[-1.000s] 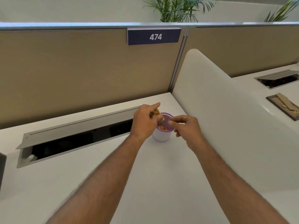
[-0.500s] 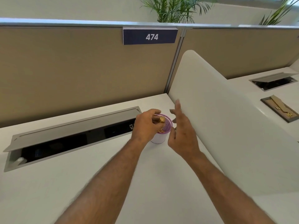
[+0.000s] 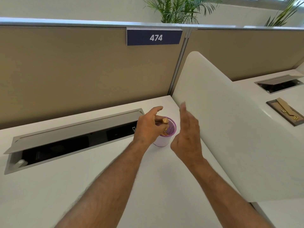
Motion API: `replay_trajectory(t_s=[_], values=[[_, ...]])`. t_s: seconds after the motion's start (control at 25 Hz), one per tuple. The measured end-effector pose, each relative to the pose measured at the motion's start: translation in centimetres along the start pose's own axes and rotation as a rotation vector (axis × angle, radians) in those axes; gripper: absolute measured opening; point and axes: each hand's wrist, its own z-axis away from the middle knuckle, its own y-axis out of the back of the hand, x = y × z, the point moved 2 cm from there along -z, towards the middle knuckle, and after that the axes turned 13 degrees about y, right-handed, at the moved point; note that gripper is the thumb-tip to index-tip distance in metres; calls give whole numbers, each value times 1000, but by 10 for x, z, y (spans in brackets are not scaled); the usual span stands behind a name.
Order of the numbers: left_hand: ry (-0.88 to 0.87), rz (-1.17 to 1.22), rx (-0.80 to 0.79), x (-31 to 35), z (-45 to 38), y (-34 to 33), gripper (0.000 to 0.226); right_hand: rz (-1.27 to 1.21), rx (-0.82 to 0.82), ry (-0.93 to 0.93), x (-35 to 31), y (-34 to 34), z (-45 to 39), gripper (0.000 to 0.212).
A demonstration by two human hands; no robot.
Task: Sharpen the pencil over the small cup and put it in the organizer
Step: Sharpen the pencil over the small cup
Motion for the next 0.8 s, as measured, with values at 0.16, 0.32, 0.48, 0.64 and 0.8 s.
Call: replay_trajectory(t_s=[0.16, 0.32, 0.48, 0.64, 0.8], values=[[-9, 34, -13, 5, -1, 2, 65, 62, -100, 17, -3, -5, 5, 94], [-19, -11, -22, 5, -2, 1, 66, 66, -94, -54, -2, -7, 6, 94], [-36, -23, 8, 0, 0, 0, 67, 78, -45, -17, 1, -5, 6, 91], [-7, 83, 31, 0, -1, 0, 53, -369, 137, -328, 10, -6, 6, 68], [135, 341, 118, -4, -3, -1, 34, -563, 262, -552, 13, -8, 0, 38]])
